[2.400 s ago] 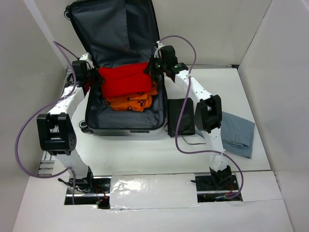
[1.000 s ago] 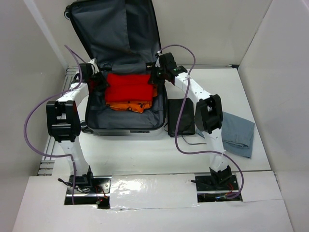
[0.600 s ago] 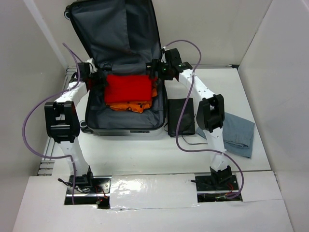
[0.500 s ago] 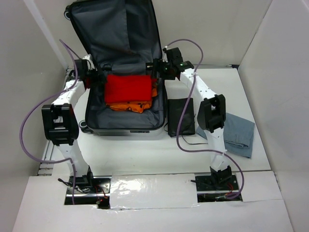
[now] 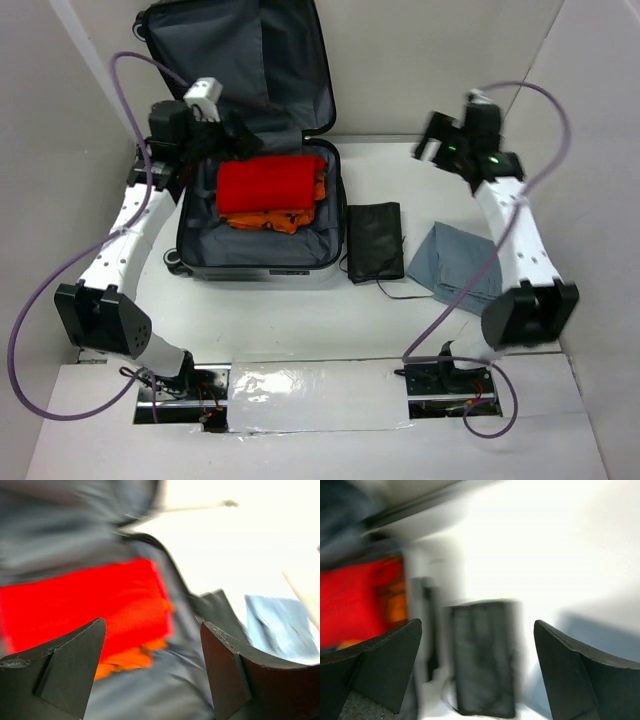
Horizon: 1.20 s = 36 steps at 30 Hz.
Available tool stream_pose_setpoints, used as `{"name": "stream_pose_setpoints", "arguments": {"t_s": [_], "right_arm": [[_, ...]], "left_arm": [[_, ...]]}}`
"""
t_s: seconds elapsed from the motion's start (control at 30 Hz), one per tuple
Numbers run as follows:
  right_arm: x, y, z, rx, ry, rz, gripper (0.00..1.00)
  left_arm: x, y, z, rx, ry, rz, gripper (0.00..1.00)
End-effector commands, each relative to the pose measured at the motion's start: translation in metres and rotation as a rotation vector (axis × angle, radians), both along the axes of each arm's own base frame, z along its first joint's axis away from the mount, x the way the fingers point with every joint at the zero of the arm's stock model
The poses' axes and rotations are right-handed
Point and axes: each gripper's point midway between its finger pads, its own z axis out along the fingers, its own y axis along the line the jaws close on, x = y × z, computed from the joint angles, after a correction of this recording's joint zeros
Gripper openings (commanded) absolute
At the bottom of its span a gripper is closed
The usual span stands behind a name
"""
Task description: Pack the luggage
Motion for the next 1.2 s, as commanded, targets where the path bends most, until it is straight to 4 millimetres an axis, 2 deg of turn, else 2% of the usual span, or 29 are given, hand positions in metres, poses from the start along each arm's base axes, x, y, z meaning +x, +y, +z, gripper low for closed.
{"name": "stream_pose_setpoints", "arguments": {"t_s": [0.0,0.03,0.07,0.1,0.13,0.2,0.23,0.27,0.33,0.37,0.4,0.47,0.53,0.57,0.6,0.7,0.8,0.87,0.9,1.03,1.17], "right_arm": [[-0.036,-0.061,-0.026,0.040,0.063,-0.171,0.99],[-0.049,-0.070,-0.053,0.046,0.122,-0.193,0.99],[-0.061,-0.078,-0.055,0.060,0.129,-0.220,0.99],[-0.071,-0.097,-0.067,0.065,0.165,-0.273,0.99],[-0.083,-0.103,-0.094,0.070,0.235,-0.296,0.99],[-0.099,-0.119,-0.109,0.088,0.273,-0.358,0.99],[-0.106,-0.120,-0.127,0.100,0.312,-0.375,0.99],[-0.109,-0.121,-0.130,0.102,0.313,-0.389,0.99],[-0.107,-0.117,-0.139,0.116,0.308,-0.371,0.99],[-0.104,-0.118,-0.137,0.125,0.295,-0.378,0.99],[-0.099,-0.109,-0.139,0.122,0.295,-0.364,0.99],[-0.094,-0.104,-0.149,0.092,0.324,-0.371,0.99],[-0.090,-0.096,-0.155,0.035,0.352,-0.367,0.99],[-0.090,-0.093,-0.171,0.021,0.402,-0.371,0.99],[-0.089,-0.086,-0.178,0.000,0.423,-0.356,0.99],[-0.092,-0.087,-0.203,-0.066,0.496,-0.385,0.99],[-0.093,-0.090,-0.215,-0.131,0.543,-0.406,0.99],[-0.089,-0.089,-0.215,-0.162,0.547,-0.407,0.99],[-0.090,-0.090,-0.224,-0.182,0.572,-0.404,0.99],[-0.080,-0.091,-0.233,-0.215,0.596,-0.402,0.99],[-0.075,-0.085,-0.244,-0.236,0.617,-0.371,0.99]], "left_arm": [[-0.031,-0.041,-0.013,-0.004,0.029,-0.156,0.89],[-0.037,-0.054,-0.017,-0.002,0.039,-0.189,0.89],[-0.042,-0.059,-0.012,-0.003,0.027,-0.203,0.89],[-0.045,-0.065,-0.017,-0.002,0.037,-0.216,0.89],[-0.050,-0.068,-0.015,0.001,0.037,-0.220,0.89],[-0.056,-0.074,-0.017,0.016,0.038,-0.235,0.89],[-0.057,-0.074,-0.019,0.018,0.049,-0.235,0.89],[-0.058,-0.076,-0.020,0.028,0.043,-0.239,0.89],[-0.062,-0.077,-0.028,0.036,0.065,-0.237,0.89],[-0.061,-0.076,-0.029,0.040,0.065,-0.227,0.89],[-0.063,-0.075,-0.035,0.052,0.080,-0.230,0.89],[-0.063,-0.071,-0.037,0.060,0.080,-0.210,0.89],[-0.066,-0.068,-0.047,0.076,0.100,-0.201,0.89],[-0.065,-0.066,-0.047,0.080,0.100,-0.191,0.89],[-0.065,-0.066,-0.052,0.090,0.105,-0.194,0.89],[-0.067,-0.061,-0.053,0.107,0.111,-0.177,0.89],[-0.067,-0.057,-0.059,0.135,0.122,-0.163,0.89],[-0.067,-0.054,-0.061,0.150,0.125,-0.155,0.89],[-0.067,-0.053,-0.065,0.155,0.133,-0.147,0.89],[-0.065,-0.049,-0.065,0.155,0.134,-0.138,0.89],[-0.067,-0.046,-0.075,0.172,0.156,-0.133,0.89]]}}
